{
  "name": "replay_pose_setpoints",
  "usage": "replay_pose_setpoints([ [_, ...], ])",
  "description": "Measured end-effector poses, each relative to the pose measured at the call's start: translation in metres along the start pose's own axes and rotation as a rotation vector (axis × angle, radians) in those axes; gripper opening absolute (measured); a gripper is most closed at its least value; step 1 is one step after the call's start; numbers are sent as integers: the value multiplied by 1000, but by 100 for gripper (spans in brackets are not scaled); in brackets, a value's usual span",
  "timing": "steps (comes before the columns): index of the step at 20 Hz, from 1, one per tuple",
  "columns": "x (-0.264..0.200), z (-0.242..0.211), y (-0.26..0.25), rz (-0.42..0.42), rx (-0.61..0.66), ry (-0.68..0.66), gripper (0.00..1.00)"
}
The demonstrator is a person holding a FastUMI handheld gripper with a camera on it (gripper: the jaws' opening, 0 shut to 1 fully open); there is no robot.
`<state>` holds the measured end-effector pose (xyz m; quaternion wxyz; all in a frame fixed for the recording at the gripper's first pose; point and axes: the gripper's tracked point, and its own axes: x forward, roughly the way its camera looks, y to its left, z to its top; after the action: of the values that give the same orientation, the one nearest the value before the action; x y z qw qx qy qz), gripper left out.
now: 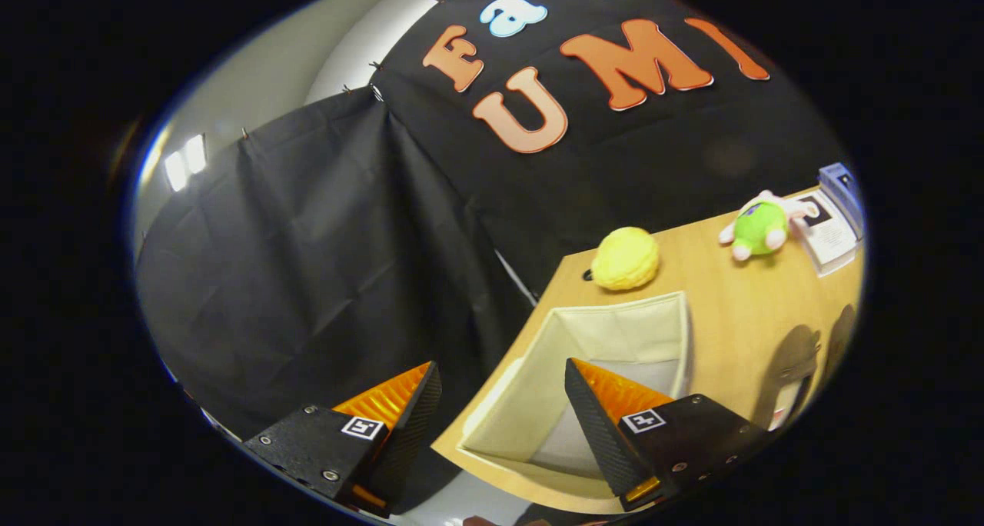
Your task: Open the storage box then place both shoes into the box .Put the left shoe in first, then the right shoe, with the right side of both shoes facing outward in a uniform manner.
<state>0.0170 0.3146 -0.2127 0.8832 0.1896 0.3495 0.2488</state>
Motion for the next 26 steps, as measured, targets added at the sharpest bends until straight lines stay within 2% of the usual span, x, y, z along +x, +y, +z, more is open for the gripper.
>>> replay_pose_setpoints([
  [3,-25,-2,-45,-83,34,17,97],
  [7,-57,-4,-115,-265,-2,-2,97],
  [16,-90,-34,-207,-435,35,89,95],
  [23,-85,-73,-267,-540,65,213,84],
  [26,-91,-86,-278,-599,23,257,80],
])
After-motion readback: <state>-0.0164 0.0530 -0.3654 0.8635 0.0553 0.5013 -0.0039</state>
